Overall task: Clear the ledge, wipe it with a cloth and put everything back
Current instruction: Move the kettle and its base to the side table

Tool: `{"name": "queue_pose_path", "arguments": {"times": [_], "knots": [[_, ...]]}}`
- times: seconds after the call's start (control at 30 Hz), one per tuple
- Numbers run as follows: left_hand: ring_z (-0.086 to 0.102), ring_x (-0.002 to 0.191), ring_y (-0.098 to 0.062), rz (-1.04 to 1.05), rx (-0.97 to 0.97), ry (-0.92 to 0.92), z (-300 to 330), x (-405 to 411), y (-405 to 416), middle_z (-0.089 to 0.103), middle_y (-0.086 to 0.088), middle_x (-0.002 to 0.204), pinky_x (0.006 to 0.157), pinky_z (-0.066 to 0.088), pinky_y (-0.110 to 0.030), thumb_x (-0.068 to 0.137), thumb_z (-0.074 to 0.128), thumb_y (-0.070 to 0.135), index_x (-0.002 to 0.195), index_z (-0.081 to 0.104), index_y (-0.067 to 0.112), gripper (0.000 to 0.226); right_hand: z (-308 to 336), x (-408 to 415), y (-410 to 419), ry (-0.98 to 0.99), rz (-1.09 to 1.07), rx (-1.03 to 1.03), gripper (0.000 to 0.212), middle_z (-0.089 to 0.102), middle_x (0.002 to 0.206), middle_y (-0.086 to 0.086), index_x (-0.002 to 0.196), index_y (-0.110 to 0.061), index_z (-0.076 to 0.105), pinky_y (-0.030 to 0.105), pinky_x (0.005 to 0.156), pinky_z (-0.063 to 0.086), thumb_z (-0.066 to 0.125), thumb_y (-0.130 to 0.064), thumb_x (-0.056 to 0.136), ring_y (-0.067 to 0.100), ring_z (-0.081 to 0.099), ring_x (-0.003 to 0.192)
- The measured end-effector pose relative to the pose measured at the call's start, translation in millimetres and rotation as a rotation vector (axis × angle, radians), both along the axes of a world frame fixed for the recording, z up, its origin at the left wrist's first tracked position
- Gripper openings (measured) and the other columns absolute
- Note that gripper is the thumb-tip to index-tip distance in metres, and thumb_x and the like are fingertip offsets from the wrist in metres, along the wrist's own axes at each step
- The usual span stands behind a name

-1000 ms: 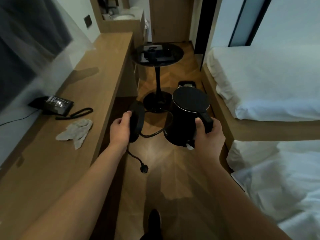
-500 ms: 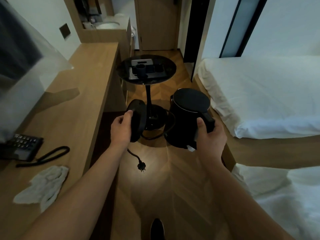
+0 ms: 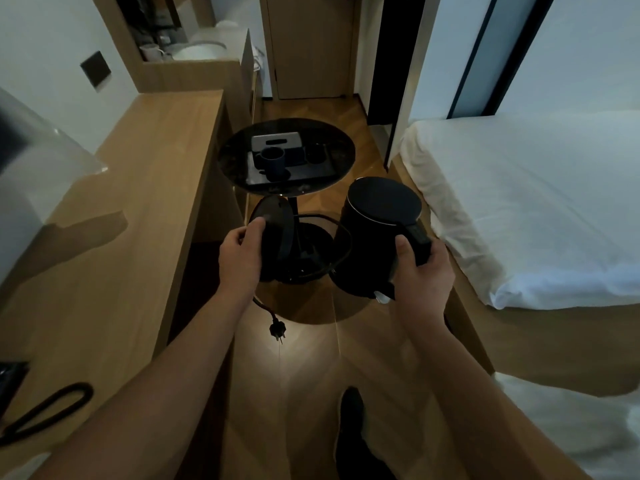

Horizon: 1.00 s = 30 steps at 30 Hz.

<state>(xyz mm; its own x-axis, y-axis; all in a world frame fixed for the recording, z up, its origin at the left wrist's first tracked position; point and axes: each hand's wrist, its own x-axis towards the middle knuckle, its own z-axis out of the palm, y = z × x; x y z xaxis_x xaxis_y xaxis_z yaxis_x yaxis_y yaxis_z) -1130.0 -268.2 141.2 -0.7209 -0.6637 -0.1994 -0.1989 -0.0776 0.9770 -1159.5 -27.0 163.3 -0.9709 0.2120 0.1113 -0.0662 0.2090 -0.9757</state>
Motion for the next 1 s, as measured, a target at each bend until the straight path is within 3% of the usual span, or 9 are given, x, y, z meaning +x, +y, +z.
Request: {"name": "queue_pose_path", "arguments": {"times": [0.1,0.23,0.4,0.5,0.63,0.87,1.0], "knots": [[0.064,0.101,-0.021,-0.013,-0.033,0.005,1.3,-54.2,-18.3,0.066,-0.004,0.111,0.071,0.048,-0.032,0.080,0.058,0.068,0.120,0.063,0.019,0.063,-0.4,-58.4,-15.1,0.005,0.020,-0.016,0.017,0.057,0.087,-0.012,0.106,-0.017,0.058,0.005,0.058,0.042,0.062,-0.031,0.097,-0.006,0.057,0.077],[0.061,0.105,-0.016,0.006,-0.087,-0.025,13.6,-128.8,-38.4,0.064,0.002,0.114,0.078,0.050,-0.033,0.086,0.058,0.064,0.126,0.060,0.022,0.058,5.3,-141.3,-35.9,0.003,0.020,-0.048,0.020,0.062,0.088,-0.010,0.106,-0.019,0.062,0.017,0.066,0.044,0.062,-0.036,0.096,0.000,0.060,0.080],[0.062,0.099,-0.017,0.077,-0.087,-0.021,28.5,-205.2,-60.7,0.066,-0.001,0.108,0.069,0.044,-0.031,0.092,0.058,0.059,0.116,0.063,0.019,0.047,18.8,-225.4,-62.6,0.053,0.036,-0.034,0.012,0.058,0.084,-0.015,0.102,-0.020,0.058,0.000,0.064,0.038,0.063,-0.029,0.096,-0.018,0.053,0.076],[0.063,0.100,-0.019,0.081,-0.092,-0.004,33.4,-243.8,-77.6,0.066,-0.003,0.111,0.068,0.045,-0.030,0.089,0.058,0.062,0.120,0.063,0.019,0.053,23.4,-266.5,-79.3,0.079,0.053,-0.025,0.012,0.058,0.084,-0.015,0.101,-0.020,0.057,0.000,0.062,0.038,0.063,-0.029,0.096,-0.018,0.053,0.074],[0.064,0.105,-0.020,0.077,-0.097,0.012,34.2,-298.7,-108.0,0.066,-0.002,0.116,0.078,0.053,-0.035,0.082,0.058,0.069,0.125,0.062,0.020,0.065,19.8,-321.8,-108.6,0.109,0.060,-0.014,0.012,0.060,0.083,-0.013,0.099,-0.020,0.059,0.002,0.063,0.040,0.063,-0.030,0.096,-0.013,0.055,0.074],[0.060,0.114,-0.020,0.062,-0.183,-0.004,30.1,-406.1,-171.6,0.062,-0.001,0.125,0.097,0.053,-0.045,0.073,0.056,0.077,0.133,0.058,0.023,0.082,8.2,-422.8,-171.2,0.115,0.018,0.008,0.020,0.057,0.077,-0.011,0.101,-0.014,0.061,0.006,0.059,0.039,0.063,-0.033,0.096,-0.007,0.053,0.065],[0.060,0.113,-0.021,0.052,-0.198,-0.020,35.8,-462.3,-210.0,0.061,-0.002,0.126,0.098,0.053,-0.049,0.069,0.056,0.081,0.132,0.058,0.024,0.085,11.0,-477.6,-205.6,0.128,0.015,0.008,0.019,0.061,0.083,-0.009,0.102,-0.014,0.062,0.004,0.062,0.039,0.063,-0.032,0.096,-0.009,0.054,0.070]]}}
